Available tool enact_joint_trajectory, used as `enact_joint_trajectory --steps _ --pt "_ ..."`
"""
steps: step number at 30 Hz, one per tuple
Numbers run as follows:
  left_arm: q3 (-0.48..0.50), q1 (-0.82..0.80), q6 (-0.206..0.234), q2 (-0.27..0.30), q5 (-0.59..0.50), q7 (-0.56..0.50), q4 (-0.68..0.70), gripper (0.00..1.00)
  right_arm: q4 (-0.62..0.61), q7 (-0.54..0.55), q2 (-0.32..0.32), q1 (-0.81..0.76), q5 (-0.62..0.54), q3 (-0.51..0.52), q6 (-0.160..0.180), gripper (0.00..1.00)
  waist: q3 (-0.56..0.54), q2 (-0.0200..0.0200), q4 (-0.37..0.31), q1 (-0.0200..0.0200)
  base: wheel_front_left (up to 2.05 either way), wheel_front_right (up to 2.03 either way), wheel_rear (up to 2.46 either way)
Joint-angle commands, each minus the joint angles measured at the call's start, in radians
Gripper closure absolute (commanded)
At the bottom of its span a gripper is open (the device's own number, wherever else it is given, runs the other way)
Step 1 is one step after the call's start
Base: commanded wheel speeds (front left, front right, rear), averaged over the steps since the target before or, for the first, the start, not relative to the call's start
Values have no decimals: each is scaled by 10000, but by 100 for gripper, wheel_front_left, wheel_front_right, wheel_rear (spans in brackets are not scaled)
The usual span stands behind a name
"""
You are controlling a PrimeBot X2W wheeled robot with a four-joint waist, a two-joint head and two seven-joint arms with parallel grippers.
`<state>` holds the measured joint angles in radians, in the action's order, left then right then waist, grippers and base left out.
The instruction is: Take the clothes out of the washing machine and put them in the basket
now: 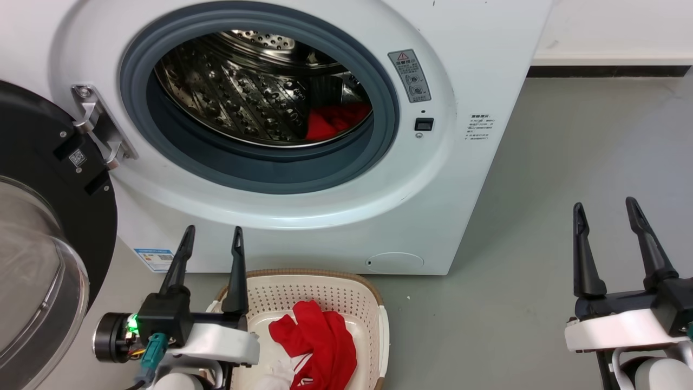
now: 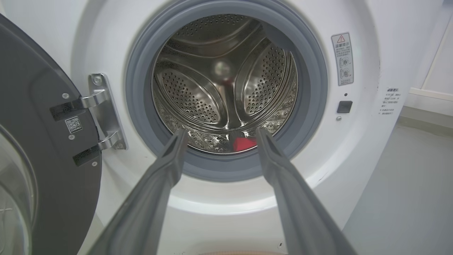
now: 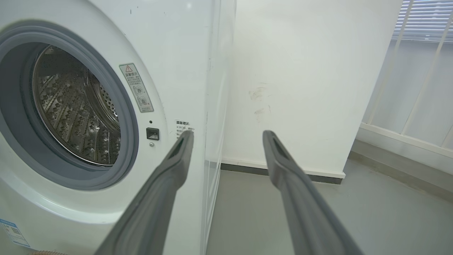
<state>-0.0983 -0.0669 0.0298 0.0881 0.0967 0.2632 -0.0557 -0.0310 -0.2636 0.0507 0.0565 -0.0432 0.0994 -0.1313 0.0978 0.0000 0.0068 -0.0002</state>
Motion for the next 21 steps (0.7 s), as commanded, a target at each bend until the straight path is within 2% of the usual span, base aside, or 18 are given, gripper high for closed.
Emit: enact_joint_trajectory --steps 1,13,17,21 --pt "142 194 -79 -67 -58 24 101 0 41 -17 -10 -153 70 -63 10 0 -69 0 -31 2 0 0 0" --pt "522 -278 -576 -200 -345 25 81 0 -45 -17 -10 22 207 -253 10 0 295 0 -325 2 0 0 0" --pt "600 -972 -910 67 -464 23 -197 0 -133 -17 -10 317 190 -288 10 0 841 0 -514 2 0 0 0" --pt "597 -2141 -1221 599 -526 25 -905 0 -208 -17 -10 606 191 -265 10 0 1611 0 -773 2 0 0 0"
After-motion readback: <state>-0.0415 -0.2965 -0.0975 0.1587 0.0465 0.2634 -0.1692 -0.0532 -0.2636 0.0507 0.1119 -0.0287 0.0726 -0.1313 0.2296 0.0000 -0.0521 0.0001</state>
